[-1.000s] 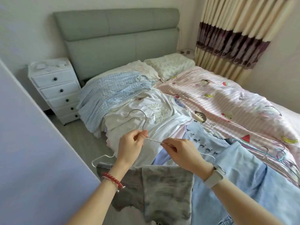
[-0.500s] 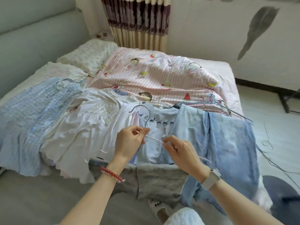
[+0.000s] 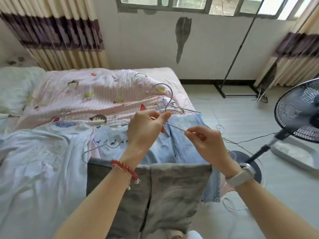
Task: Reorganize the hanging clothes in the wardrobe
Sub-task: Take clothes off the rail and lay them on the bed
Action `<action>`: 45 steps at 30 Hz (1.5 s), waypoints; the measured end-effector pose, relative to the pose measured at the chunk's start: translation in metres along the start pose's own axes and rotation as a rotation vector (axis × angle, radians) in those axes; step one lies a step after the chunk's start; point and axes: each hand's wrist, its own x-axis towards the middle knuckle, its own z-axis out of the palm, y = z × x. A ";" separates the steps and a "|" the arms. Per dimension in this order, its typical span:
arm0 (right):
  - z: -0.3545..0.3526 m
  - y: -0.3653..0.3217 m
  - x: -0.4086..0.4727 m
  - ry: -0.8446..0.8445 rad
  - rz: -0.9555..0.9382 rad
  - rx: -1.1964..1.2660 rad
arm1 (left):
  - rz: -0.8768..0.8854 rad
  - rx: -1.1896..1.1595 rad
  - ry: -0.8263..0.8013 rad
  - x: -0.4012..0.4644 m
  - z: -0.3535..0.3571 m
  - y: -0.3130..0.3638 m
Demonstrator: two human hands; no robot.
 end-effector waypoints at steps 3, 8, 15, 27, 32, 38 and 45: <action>-0.021 0.002 0.037 0.117 0.027 -0.071 | 0.038 -0.091 -0.023 0.035 0.016 0.025; -0.046 0.026 0.111 0.138 0.005 -0.190 | 0.034 -0.169 -0.041 0.108 0.053 0.047; -0.036 0.108 0.233 0.131 0.000 -0.282 | -0.041 -0.134 0.055 0.240 0.119 0.052; 0.103 0.322 0.293 -0.597 0.313 -0.481 | -0.198 0.820 -0.183 0.314 0.204 -0.133; 0.128 0.331 0.265 -0.680 0.219 -0.512 | -0.310 0.958 -0.222 0.282 0.185 -0.178; 0.159 0.260 0.242 -0.669 0.027 -0.426 | -0.249 1.025 -0.038 0.224 0.124 -0.182; 0.209 0.101 0.148 -0.830 -0.410 -0.233 | -0.424 1.027 0.456 0.048 0.005 -0.165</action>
